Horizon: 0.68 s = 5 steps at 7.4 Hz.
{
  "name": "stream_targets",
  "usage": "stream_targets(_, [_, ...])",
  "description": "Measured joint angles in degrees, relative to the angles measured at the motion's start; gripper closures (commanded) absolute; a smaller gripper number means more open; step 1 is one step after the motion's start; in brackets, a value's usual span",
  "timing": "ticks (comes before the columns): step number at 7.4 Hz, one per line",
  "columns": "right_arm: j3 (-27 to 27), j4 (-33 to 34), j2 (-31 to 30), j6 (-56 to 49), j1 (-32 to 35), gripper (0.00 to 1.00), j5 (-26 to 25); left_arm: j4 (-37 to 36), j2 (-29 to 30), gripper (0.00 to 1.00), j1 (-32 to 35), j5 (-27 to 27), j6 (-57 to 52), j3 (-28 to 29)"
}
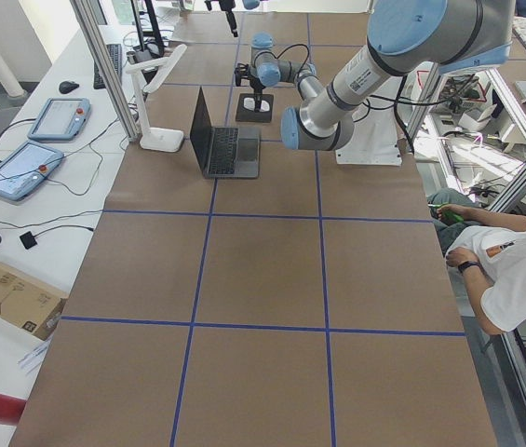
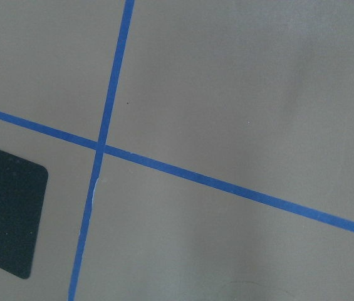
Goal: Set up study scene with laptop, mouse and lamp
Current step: 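Move the white mouse with the left gripper over the black mouse pad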
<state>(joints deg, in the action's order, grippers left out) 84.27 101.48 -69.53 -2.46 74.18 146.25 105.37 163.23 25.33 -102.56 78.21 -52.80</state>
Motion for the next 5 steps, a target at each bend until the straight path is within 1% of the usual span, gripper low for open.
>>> stream_targets(2, [-2.0, -2.2, 0.0, 0.0, 0.0, 0.00, 0.0, 4.4, 6.6, 0.59, -0.1, 2.3, -0.4, 11.7])
stream_targets(3, [-2.5, -2.8, 0.1, 0.0, 0.0, 0.00, 0.1, 6.4, 8.7, 0.53, -0.2, 3.0, -0.5, 15.9])
stream_targets(5, [-2.7, -3.1, 0.1, 0.2, 0.0, 0.00, 0.3, 7.7, 10.1, 0.50, -0.4, 3.5, -0.3, 19.1])
